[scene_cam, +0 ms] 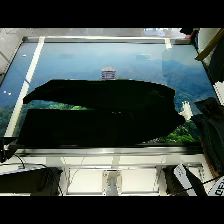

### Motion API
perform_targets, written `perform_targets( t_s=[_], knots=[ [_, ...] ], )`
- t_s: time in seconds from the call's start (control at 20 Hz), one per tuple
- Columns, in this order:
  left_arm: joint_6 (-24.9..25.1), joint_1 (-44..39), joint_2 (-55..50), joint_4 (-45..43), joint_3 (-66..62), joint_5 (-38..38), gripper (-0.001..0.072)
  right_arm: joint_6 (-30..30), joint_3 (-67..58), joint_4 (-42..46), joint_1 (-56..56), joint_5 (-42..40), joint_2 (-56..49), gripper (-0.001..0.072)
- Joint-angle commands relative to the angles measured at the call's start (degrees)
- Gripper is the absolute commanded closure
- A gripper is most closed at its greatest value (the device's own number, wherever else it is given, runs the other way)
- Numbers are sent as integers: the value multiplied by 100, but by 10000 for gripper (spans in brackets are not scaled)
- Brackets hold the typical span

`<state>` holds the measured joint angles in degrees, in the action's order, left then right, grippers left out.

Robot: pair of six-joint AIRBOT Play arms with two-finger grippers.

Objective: Fold the clothes and pants, and hang the long-sleeved shirts on hangers.

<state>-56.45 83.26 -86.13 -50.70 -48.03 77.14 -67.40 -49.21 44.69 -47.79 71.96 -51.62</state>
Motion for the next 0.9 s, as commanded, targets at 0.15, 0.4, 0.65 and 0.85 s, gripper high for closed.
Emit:
perform_targets(
  t_s=[0.15, 0.4, 0.65, 0.85],
  knots=[
    [33, -601, -76, -109, 33, -466, 129, -208, -46, 4, -2, -81, 337, 380],
    [31, -1165, -70, -107, 72, -599, 610, -216, -46, 162, -11, 107, 415, 380],
    [31, -1163, -50, -107, 70, -332, 703, -234, 109, 876, -452, 601, 658, 375],
    [31, -1163, 142, -57, 70, -330, 703, -304, 1174, 752, -1513, 761, 656, 356]
  ],
)
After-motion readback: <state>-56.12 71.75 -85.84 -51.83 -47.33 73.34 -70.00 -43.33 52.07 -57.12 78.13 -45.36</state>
